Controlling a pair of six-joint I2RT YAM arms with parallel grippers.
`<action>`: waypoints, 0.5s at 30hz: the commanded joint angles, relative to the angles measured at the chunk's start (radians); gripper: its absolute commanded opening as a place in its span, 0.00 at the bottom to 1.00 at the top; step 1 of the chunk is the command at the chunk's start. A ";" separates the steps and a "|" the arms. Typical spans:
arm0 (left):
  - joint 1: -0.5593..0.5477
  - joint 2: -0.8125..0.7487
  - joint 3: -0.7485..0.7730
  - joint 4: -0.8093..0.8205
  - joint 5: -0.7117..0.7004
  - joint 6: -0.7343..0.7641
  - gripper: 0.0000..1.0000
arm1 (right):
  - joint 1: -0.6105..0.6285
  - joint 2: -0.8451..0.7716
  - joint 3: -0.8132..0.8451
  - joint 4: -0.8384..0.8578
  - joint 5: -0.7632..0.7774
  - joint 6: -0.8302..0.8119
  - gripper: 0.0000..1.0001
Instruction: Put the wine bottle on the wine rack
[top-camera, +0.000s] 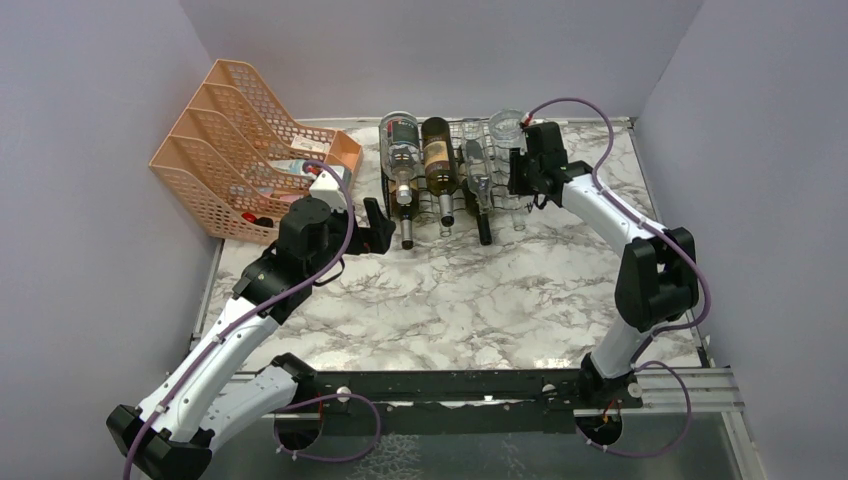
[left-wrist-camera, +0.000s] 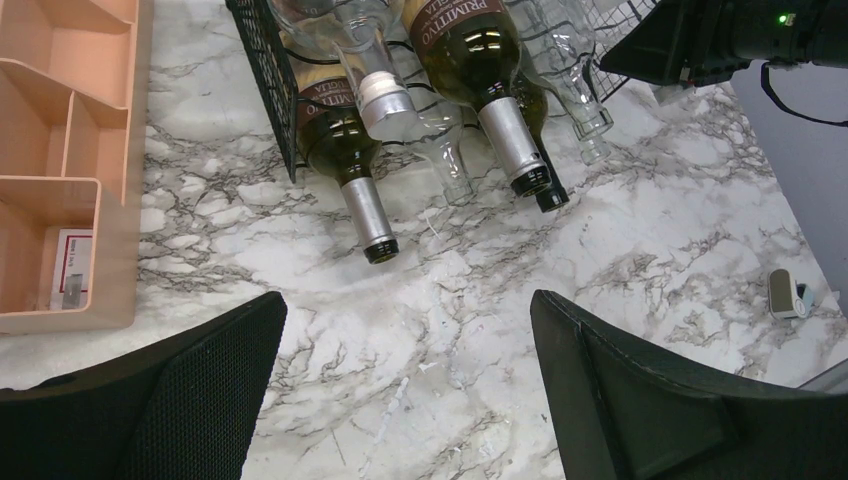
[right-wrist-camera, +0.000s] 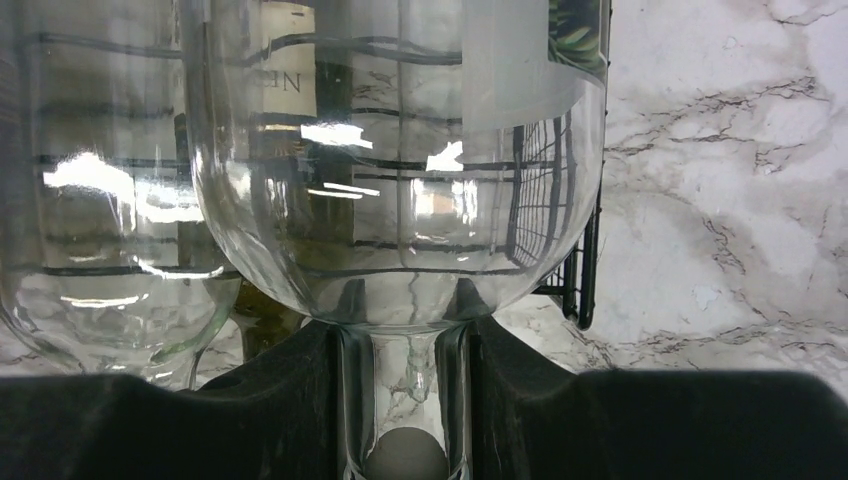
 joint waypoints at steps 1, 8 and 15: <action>-0.002 -0.015 0.015 -0.003 0.026 0.014 0.98 | -0.008 -0.011 0.109 0.137 0.028 -0.010 0.16; -0.002 -0.023 0.012 -0.003 0.030 0.019 0.99 | -0.008 -0.006 0.103 0.131 0.036 -0.019 0.48; -0.002 -0.021 0.013 -0.004 0.027 0.018 0.99 | -0.008 -0.018 0.105 0.121 0.036 -0.024 0.60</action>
